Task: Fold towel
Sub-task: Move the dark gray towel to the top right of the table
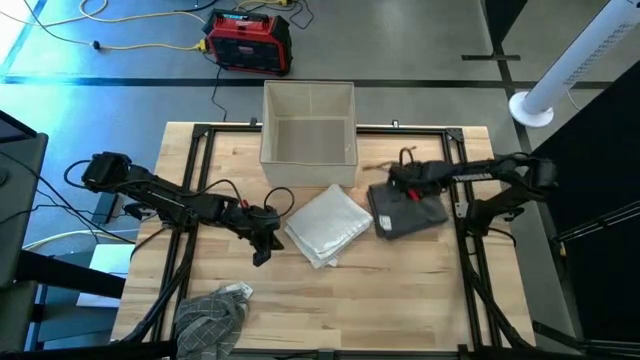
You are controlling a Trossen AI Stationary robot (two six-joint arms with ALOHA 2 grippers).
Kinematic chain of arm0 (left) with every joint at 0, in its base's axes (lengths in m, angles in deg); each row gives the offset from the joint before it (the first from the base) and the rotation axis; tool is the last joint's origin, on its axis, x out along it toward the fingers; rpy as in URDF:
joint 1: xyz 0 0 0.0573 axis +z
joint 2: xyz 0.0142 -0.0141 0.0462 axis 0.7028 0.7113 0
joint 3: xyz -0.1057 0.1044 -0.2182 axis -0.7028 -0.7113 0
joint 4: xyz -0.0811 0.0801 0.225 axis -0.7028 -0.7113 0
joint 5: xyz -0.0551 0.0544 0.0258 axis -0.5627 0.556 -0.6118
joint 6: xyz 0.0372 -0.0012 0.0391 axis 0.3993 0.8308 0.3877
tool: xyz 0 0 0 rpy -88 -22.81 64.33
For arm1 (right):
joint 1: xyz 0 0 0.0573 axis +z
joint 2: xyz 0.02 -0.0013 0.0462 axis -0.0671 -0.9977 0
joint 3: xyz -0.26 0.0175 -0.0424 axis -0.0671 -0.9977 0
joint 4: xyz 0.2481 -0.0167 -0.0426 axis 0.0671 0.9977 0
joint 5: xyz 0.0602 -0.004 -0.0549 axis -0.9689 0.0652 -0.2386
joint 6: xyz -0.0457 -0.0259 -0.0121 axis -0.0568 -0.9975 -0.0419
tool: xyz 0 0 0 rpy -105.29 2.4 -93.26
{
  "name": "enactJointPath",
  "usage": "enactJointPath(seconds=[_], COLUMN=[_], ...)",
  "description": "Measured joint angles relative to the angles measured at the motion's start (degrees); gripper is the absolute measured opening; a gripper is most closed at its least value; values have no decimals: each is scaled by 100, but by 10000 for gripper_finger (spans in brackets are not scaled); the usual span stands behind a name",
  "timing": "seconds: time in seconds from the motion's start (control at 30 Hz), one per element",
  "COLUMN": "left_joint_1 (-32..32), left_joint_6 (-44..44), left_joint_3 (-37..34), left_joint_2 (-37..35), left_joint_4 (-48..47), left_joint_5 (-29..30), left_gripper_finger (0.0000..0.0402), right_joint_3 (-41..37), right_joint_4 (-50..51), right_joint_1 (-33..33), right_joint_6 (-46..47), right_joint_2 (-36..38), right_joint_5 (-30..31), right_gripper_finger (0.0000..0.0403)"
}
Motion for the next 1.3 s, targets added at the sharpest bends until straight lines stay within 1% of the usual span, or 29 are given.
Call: enactJointPath(seconds=[0.13,0.27,0.37,0.43,0.5,0.6,0.7,0.77,0.8,0.83,0.97,1.07,1.2,1.3], left_joint_1=[-156,-359,-483,-517,-534,-534,-534,-534,-534,-525,-483,-482,-490,-490], left_joint_6=[-299,-500,-601,-662,-707,-711,-710,-706,-694,-671,-657,-667,-836,-856], left_joint_3=[0,0,0,0,0,0,0,0,0,0,0,0,0,0], left_joint_2=[0,0,0,0,0,0,0,0,0,0,0,0,-2,-2], left_joint_4=[47,47,46,46,46,56,70,84,108,133,249,336,387,399], left_joint_5=[-3,-10,-7,-9,-4,98,253,398,464,488,521,512,482,480], left_gripper_finger=[0,0,0,0,0,0,0,0,0,0,0,0,0,0], right_joint_3=[2,4,4,4,5,8,17,14,9,6,9,11,28,39], right_joint_4=[-683,-1175,-1421,-1456,-1449,-1146,-600,-154,24,-2,-504,-782,-1200,-1603], right_joint_1=[-700,-1264,-1576,-1673,-1587,-1186,-617,-314,-188,-91,179,334,445,369], right_joint_6=[-224,-345,-430,-592,-886,-1157,-887,-604,-497,-422,-260,-193,-234,-193], right_joint_2=[-9,-9,-7,57,250,680,1066,1087,1057,990,608,186,-211,-386], right_joint_5=[149,210,195,82,-106,-328,-485,-532,-520,-544,-876,-1188,-1116,-899], right_gripper_finger=[0,0,0,0,0,0,0,0,0,0,0,0,0,0])
